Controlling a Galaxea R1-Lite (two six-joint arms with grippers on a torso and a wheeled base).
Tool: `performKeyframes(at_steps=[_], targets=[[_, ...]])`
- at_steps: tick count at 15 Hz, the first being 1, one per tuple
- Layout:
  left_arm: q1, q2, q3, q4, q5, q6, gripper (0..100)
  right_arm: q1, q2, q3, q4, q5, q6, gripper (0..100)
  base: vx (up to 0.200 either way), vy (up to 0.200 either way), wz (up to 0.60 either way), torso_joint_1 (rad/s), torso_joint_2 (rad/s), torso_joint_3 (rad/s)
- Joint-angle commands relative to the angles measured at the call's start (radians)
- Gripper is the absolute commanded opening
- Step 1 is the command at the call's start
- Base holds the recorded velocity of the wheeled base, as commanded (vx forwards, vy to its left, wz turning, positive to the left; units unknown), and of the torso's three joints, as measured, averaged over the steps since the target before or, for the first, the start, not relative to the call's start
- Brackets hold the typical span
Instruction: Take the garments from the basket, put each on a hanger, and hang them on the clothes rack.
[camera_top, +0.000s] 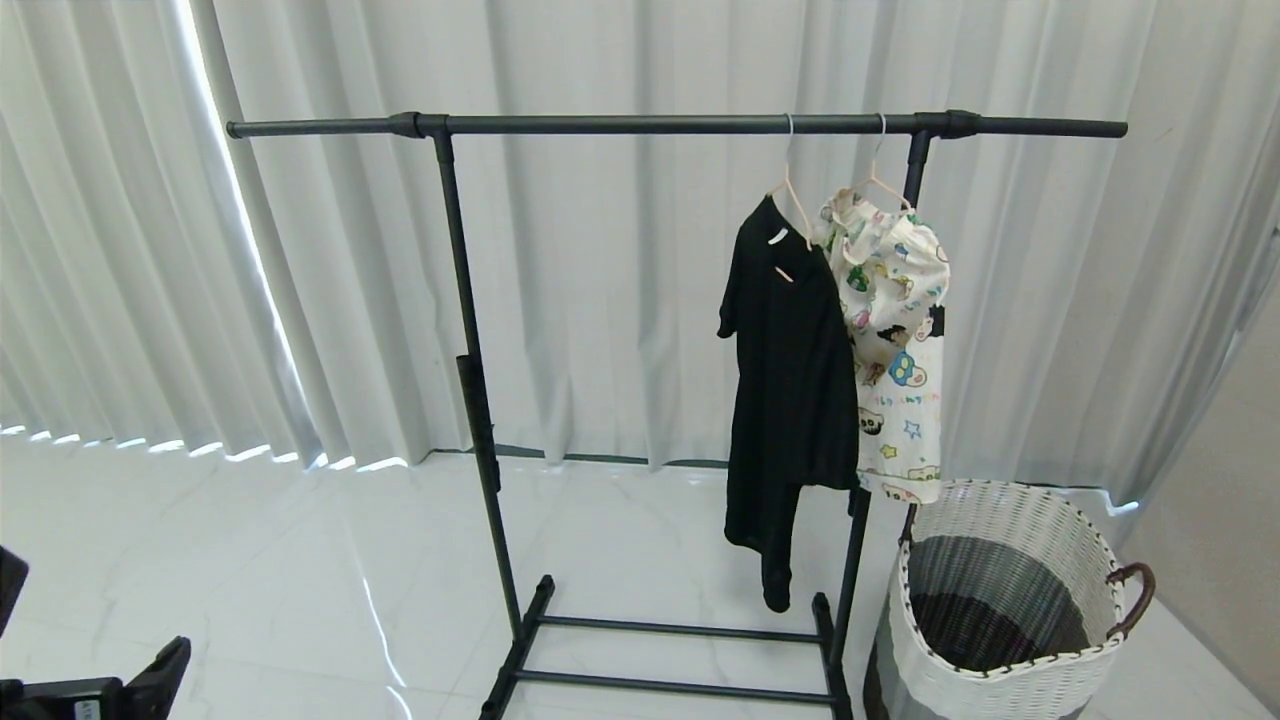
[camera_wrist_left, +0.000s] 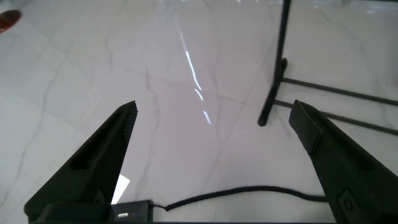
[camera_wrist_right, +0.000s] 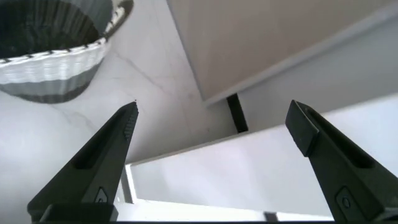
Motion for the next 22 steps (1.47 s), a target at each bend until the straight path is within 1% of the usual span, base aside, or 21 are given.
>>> performKeyframes(at_steps=[1,2,3,4,5,6,7,8,9,10,11,12,13,15,16,17,18,19,20,21,22], targets=[[0.004,-0.166,0.064,-0.001,0.055,0.001,100,-0.029,-0.116,0.103,-0.102,0.007,0.021,100,0.0,0.0,0.0,-0.09,0.28,0.173],[0.004,-0.255,0.105,-0.001,0.07,0.007,100,-0.028,-0.179,0.173,-0.183,0.027,0.072,100,0.0,0.0,0.0,-0.046,0.16,0.095],[0.006,-0.344,0.136,0.002,0.09,0.033,100,-0.029,-0.254,0.241,-0.246,0.067,0.127,100,0.0,0.0,0.0,-0.032,0.09,0.061],[0.009,-0.428,0.173,0.003,0.124,0.085,100,-0.029,-0.343,0.291,-0.264,0.092,0.162,100,0.0,0.0,0.0,0.0,0.0,0.0],[0.009,-0.493,0.194,0.003,0.15,0.134,100,-0.028,-0.424,0.324,-0.261,0.103,0.168,100,0.0,0.0,0.0,0.0,0.0,0.0],[0.015,-0.546,0.205,0.006,0.165,0.166,100,-0.028,-0.494,0.354,-0.258,0.107,0.167,100,0.0,0.0,0.0,0.0,0.0,0.0],[0.063,-0.657,0.238,0.014,0.17,0.231,100,-0.029,-0.656,0.448,-0.252,0.103,0.164,100,0.0,0.0,0.0,0.0,0.0,0.0],[0.087,-0.729,0.24,0.034,0.162,0.26,100,-0.031,-0.756,0.491,-0.221,0.1,0.164,100,0.0,0.0,0.0,0.0,0.0,0.0],[0.075,-0.832,0.24,0.045,0.129,0.29,100,-0.031,-0.869,0.519,-0.168,0.095,0.168,100,0.0,0.0,0.0,0.0,0.0,0.0],[0.07,-0.889,0.24,0.045,0.061,0.298,100,-0.034,-0.856,0.519,-0.185,0.06,0.194,100,0.0,0.0,0.0,0.0,0.0,0.0],[0.075,-0.889,0.24,0.046,0.044,0.266,100,-0.034,-0.863,0.519,-0.195,0.026,0.217,100,0.0,0.0,0.0,0.0,0.0,0.0],[0.075,-0.889,0.24,0.048,0.047,0.248,100,-0.034,-0.862,0.519,-0.178,0.007,0.231,100,0.0,0.0,0.0,0.0,0.0,0.0],[0.075,-0.889,0.24,0.048,0.046,0.249,100,-0.034,-0.862,0.519,-0.175,-0.011,0.234,100,0.0,0.0,0.0,0.0,0.0,0.0],[0.075,-0.889,0.24,0.048,0.047,0.248,100,-0.034,-0.863,0.519,-0.174,-0.012,0.245,100,0.0,0.0,0.0,0.0,0.0,0.0],[0.075,-0.889,0.24,0.049,0.049,0.237,100,-0.034,-0.863,0.519,-0.172,-0.016,0.308,100,0.0,0.0,0.0,0.0,0.0,0.0],[0.075,-0.889,0.24,0.051,0.061,0.188,100,-0.034,-0.862,0.519,-0.178,-0.026,0.337,100,0.0,0.0,0.0,0.0,0.0,0.0],[0.075,-0.889,0.24,0.06,0.08,0.131,100,-0.034,-0.862,0.519,-0.185,-0.035,0.335,100,0.0,0.0,0.0,0.0,0.0,0.0],[0.075,-0.889,0.24,0.063,0.02,0.125,100,-0.034,-0.862,0.519,-0.186,-0.034,0.335,100,0.0,0.0,0.0,0.0,0.0,0.0],[0.075,-0.889,0.24,0.063,-0.106,0.108,100,-0.034,-0.862,0.519,-0.188,-0.034,0.335,100,0.0,0.0,0.0,0.0,0.0,0.0],[0.075,-0.889,0.24,0.063,-0.246,0.074,100,-0.034,-0.862,0.519,-0.188,-0.034,0.343,100,0.0,0.0,0.0,0.0,0.0,0.0],[0.075,-0.889,0.24,0.063,-0.278,0.063,100,-0.034,-0.862,0.519,-0.188,-0.031,0.345,100,0.0,0.0,0.0,0.0,0.0,0.0]])
